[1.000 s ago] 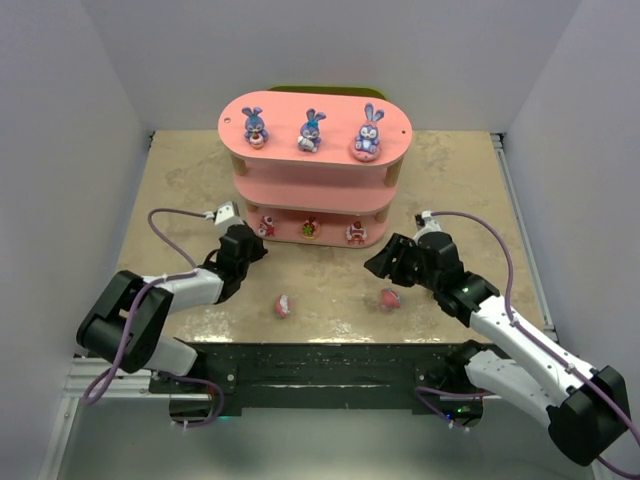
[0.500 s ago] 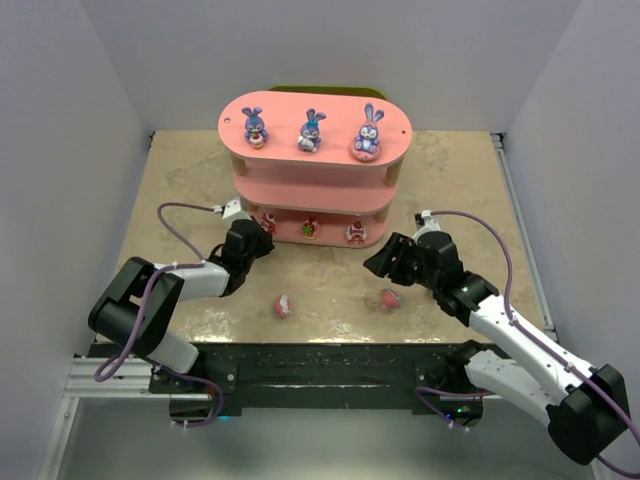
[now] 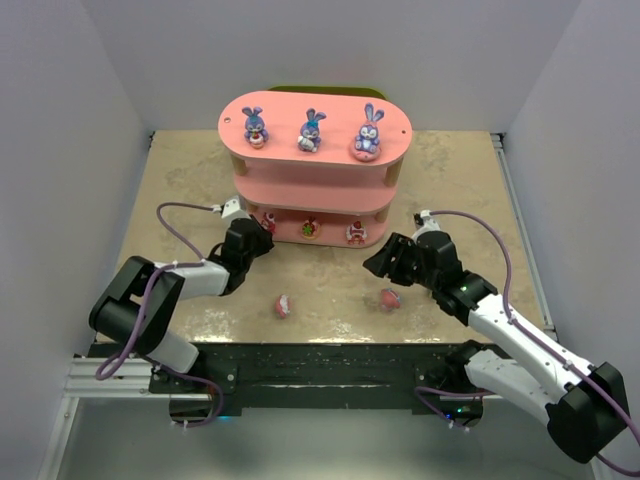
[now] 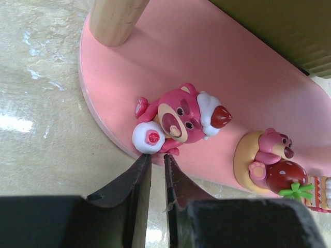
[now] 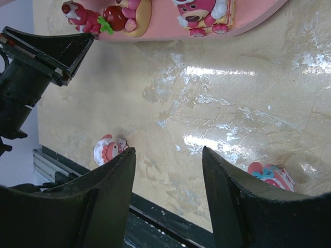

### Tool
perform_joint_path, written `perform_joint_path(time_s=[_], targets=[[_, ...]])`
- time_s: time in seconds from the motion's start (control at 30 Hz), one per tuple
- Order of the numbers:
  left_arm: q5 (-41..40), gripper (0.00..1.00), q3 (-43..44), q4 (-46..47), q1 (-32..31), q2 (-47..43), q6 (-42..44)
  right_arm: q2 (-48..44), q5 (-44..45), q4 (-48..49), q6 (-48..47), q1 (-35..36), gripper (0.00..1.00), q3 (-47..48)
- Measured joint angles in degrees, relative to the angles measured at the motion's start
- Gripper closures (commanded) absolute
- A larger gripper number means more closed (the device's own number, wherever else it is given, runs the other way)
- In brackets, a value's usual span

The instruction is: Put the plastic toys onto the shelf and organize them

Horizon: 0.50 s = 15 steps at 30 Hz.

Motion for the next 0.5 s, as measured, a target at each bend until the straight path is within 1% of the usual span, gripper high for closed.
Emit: perform_joint_path(time_s=[0.17,0.37,0.5], targets=[[1.27,0.75,-0.66,-0.44,0.00,-2.34,-0.17,0.00,-0.48,-0.07,-0.24,0.00,0.41,-0.17],[2.71,0.74,-4.17,-0.81,-0.02,-9.22,-0.79,1.25,-3.04,0.57,-2.64,0.00,0.41,-0.37],[3.19,0.70,-6.27,-3.04,0.00,-13.84,-1.36,2.38,-5.27,1.27,-4.87,0.02,0.41,-1.29]])
